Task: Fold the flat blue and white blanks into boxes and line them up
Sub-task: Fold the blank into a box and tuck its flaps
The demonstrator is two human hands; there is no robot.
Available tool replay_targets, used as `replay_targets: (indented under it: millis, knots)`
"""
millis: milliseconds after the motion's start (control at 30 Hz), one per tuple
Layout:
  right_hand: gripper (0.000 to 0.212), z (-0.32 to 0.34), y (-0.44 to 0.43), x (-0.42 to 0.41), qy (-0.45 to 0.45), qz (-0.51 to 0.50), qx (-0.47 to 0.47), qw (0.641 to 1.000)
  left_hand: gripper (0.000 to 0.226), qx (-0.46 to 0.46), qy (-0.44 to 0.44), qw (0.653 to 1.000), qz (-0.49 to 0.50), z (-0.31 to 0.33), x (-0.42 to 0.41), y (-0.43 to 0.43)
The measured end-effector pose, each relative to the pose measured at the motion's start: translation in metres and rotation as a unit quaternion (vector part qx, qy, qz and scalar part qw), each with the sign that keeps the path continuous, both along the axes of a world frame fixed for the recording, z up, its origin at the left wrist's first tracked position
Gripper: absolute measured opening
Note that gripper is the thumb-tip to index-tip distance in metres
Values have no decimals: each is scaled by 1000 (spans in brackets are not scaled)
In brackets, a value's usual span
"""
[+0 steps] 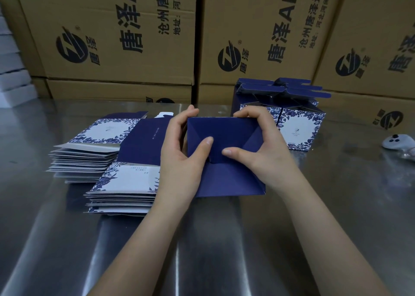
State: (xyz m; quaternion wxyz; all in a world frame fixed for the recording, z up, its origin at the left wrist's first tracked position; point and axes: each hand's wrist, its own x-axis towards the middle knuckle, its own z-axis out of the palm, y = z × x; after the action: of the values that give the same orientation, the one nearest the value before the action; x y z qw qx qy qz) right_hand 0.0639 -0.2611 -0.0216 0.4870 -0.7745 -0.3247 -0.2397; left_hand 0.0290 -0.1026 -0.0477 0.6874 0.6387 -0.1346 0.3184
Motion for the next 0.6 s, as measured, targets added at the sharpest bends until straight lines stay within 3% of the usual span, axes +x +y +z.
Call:
replay_targets:
  millis: [300,600]
  knots:
    - [54,-1,2,2,-22,-29,-19,999,49,2,-6,1000,21,0,1,-1]
    - [53,2,-4,0,25,15,-25,999,53,18,8,1000,-5,2,-1,2]
